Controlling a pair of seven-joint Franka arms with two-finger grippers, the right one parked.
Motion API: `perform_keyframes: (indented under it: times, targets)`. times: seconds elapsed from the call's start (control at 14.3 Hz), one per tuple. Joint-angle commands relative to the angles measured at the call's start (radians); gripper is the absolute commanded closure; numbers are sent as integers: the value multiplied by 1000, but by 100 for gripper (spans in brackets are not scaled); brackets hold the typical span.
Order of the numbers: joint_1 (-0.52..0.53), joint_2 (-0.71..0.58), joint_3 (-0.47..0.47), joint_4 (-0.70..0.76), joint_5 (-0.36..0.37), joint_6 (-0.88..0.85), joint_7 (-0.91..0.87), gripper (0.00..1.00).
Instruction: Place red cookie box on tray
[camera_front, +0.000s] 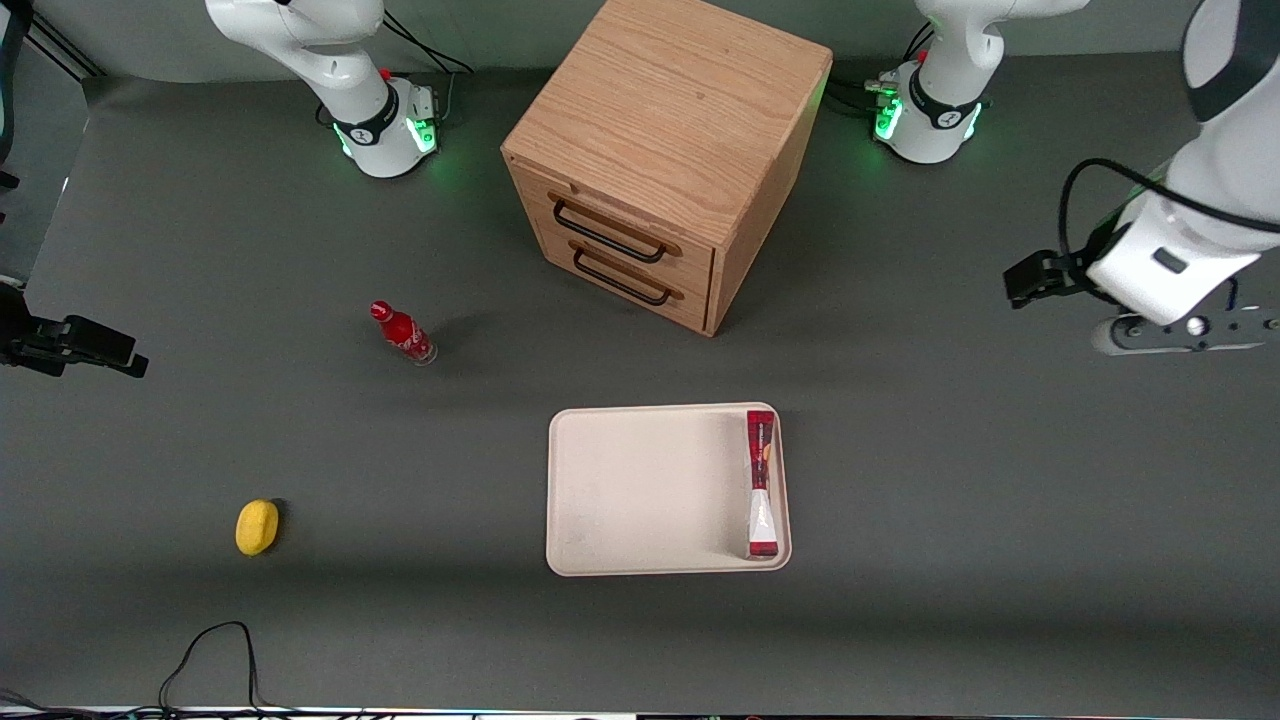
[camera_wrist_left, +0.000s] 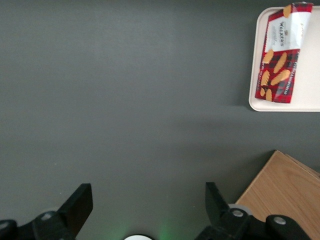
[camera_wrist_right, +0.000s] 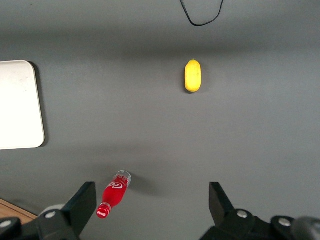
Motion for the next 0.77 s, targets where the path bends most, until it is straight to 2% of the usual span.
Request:
perform_keyframes:
  times: [0.0,0.14,0.35,0.63,0.7]
  targets:
    - [47,-112,-3,-178,-16,110,21,0]
    - [63,-119,13,-186,-21,122,21,0]
    - [8,-116,121,-178,-24,126,24,0]
    - [-5,-108,135,-163,-29,124,31,0]
    - [-5,-108,133,-157,-48,124,30,0]
